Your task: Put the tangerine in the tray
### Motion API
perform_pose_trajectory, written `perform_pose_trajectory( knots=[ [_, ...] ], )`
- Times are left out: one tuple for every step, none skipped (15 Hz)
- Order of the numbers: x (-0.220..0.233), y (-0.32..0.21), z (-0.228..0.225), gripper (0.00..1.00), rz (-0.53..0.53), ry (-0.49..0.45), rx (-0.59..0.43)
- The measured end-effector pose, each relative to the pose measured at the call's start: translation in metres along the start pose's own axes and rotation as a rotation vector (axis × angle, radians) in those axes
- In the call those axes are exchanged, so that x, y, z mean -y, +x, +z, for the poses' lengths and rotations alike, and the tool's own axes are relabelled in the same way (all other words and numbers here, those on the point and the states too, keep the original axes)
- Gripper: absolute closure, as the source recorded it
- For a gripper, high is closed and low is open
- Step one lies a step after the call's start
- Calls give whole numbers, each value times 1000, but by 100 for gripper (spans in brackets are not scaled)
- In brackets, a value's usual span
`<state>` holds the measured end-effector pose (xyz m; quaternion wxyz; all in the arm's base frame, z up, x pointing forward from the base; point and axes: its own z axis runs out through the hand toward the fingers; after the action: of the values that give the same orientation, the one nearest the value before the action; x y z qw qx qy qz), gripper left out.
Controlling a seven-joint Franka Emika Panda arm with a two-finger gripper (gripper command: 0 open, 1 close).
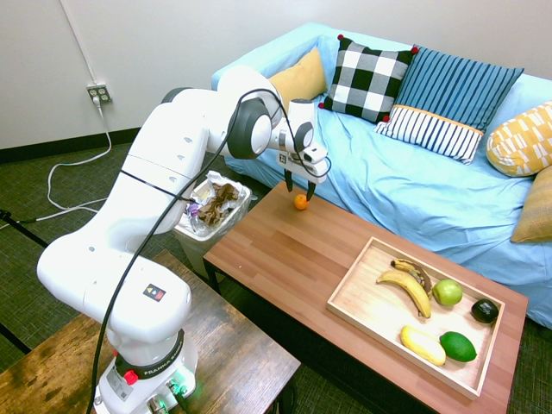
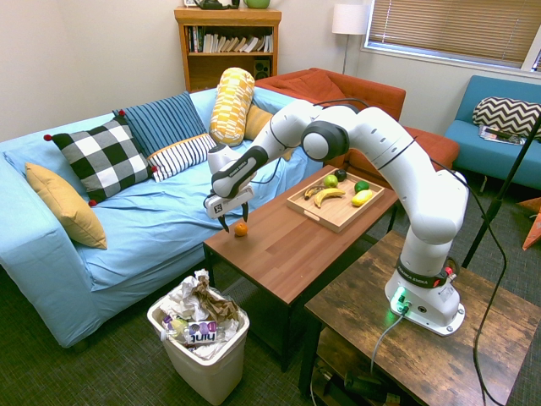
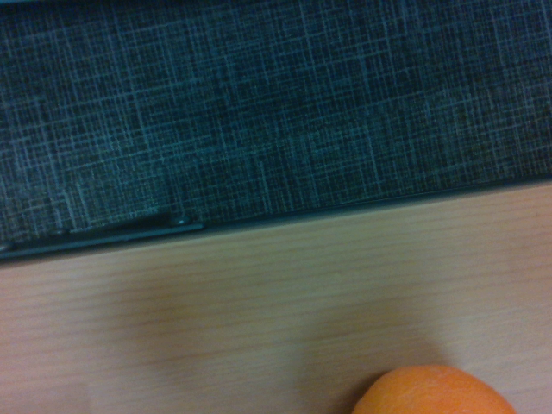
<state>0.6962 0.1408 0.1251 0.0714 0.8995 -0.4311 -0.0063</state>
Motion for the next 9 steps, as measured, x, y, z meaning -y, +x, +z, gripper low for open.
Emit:
perform_pose_trajectory(
  knots=[
    [0,2,3,0,3,-3,0],
    [0,3,4,0,7,-5,2],
    [1,4,5,100,10,-6,4],
    [1,5,7,100,11,-8,6],
    [2,6,8,100,13,-8,6],
    [2,7,11,100,14,-10,8],
    [1,7,14,100,15,-13,10],
    [0,8,16,100,17,-15,11],
    [0,9,16,100,18,-15,12]
  ],
)
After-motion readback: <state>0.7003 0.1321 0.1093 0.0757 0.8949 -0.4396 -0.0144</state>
